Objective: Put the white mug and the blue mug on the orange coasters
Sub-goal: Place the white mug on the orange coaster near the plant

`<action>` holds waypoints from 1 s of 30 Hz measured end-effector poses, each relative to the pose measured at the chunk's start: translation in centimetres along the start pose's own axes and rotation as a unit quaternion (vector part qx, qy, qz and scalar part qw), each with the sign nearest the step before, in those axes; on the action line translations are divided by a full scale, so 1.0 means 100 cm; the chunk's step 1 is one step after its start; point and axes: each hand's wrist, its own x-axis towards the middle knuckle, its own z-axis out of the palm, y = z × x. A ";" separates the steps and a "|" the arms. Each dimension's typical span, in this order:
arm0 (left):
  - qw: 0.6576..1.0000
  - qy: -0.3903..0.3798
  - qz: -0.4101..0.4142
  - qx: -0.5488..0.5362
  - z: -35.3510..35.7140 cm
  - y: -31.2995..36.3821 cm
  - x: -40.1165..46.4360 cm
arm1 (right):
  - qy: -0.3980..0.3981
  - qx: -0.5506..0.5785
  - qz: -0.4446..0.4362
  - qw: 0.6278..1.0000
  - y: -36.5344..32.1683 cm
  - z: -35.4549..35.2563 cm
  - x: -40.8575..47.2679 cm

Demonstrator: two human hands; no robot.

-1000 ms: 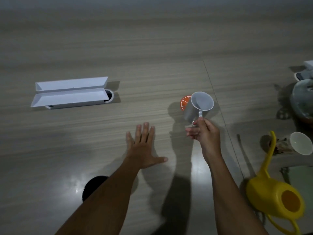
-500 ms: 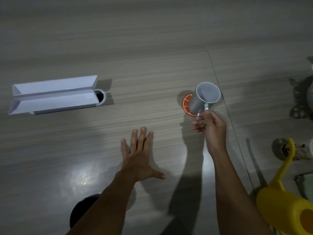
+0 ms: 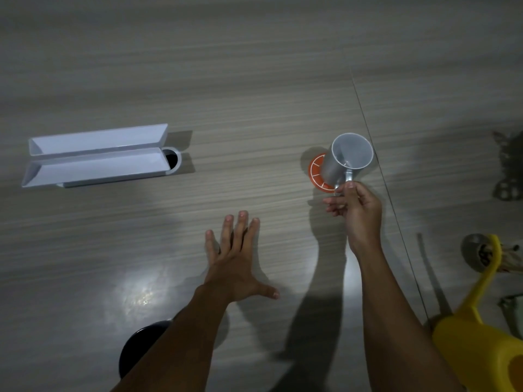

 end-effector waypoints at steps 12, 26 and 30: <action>1.000 0.008 0.003 -0.001 0.003 -0.001 0.001 | 0.008 -0.002 -0.009 1.000 0.011 0.000 0.001; 1.000 0.017 0.009 -0.016 -0.001 0.003 -0.009 | 0.008 -0.148 -0.001 0.989 0.037 -0.021 -0.087; 1.000 0.019 -0.006 -0.021 0.019 0.015 -0.045 | -0.087 -0.263 -0.040 0.960 0.051 -0.025 -0.149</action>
